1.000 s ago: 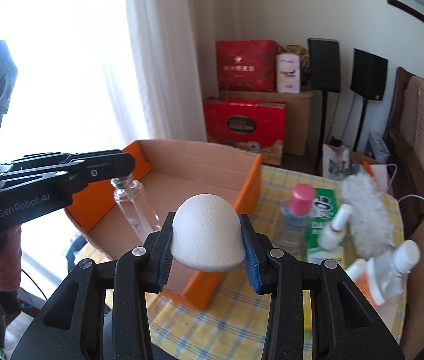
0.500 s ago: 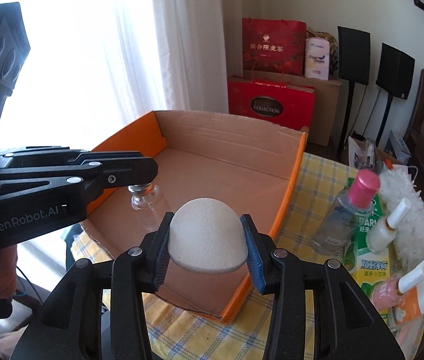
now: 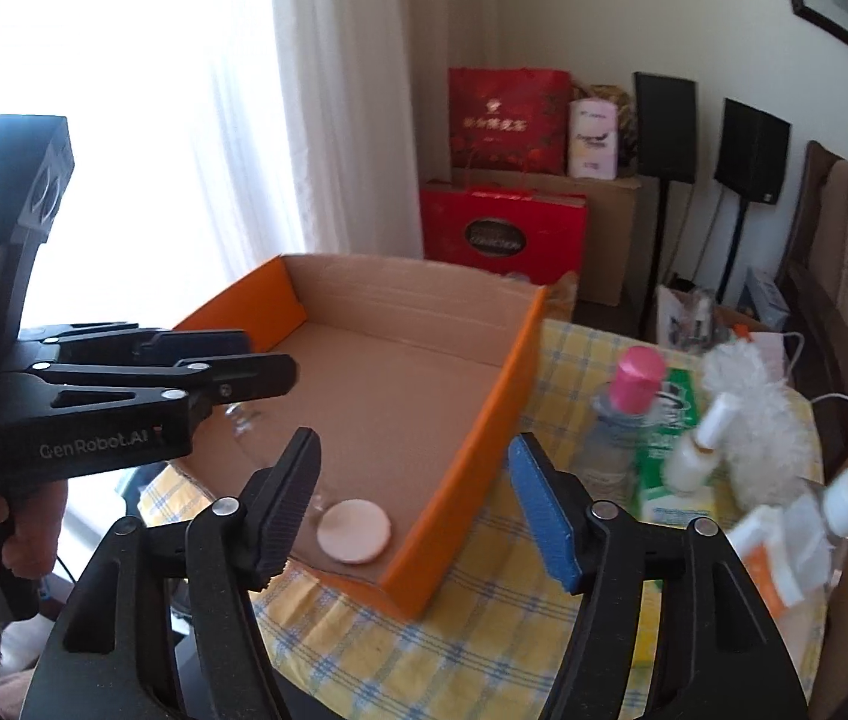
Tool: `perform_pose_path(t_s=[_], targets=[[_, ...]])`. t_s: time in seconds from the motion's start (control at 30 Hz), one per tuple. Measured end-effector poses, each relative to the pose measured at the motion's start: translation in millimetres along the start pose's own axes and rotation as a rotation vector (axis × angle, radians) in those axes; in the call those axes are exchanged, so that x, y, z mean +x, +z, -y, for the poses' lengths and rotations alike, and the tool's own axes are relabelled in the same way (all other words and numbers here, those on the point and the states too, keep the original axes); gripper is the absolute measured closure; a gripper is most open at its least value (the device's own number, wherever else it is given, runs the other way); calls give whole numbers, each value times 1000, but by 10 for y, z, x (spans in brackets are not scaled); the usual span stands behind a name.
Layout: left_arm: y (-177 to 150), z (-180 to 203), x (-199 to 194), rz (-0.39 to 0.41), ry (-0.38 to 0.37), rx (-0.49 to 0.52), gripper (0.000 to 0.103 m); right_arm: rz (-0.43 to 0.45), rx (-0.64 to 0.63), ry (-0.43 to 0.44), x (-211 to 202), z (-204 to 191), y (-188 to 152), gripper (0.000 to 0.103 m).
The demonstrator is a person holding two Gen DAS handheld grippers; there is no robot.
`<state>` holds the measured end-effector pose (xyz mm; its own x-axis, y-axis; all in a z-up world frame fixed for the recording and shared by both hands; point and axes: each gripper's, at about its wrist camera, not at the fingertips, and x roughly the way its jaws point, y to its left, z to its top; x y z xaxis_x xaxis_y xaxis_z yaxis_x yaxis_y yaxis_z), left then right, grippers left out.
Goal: Organize objects
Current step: 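Withdraw both tools from the box back over the table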
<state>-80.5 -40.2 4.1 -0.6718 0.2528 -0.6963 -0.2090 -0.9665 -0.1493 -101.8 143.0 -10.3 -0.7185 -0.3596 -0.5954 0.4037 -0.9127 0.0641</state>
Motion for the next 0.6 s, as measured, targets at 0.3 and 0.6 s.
perform_pose_path(t_s=[0.3, 0.6], targets=[[67, 28, -101, 36, -61, -46, 15, 9, 87, -124, -413, 414, -4, 28], [57, 186, -82, 38, -112, -65, 8, 31, 202, -223, -761, 943, -133, 21]])
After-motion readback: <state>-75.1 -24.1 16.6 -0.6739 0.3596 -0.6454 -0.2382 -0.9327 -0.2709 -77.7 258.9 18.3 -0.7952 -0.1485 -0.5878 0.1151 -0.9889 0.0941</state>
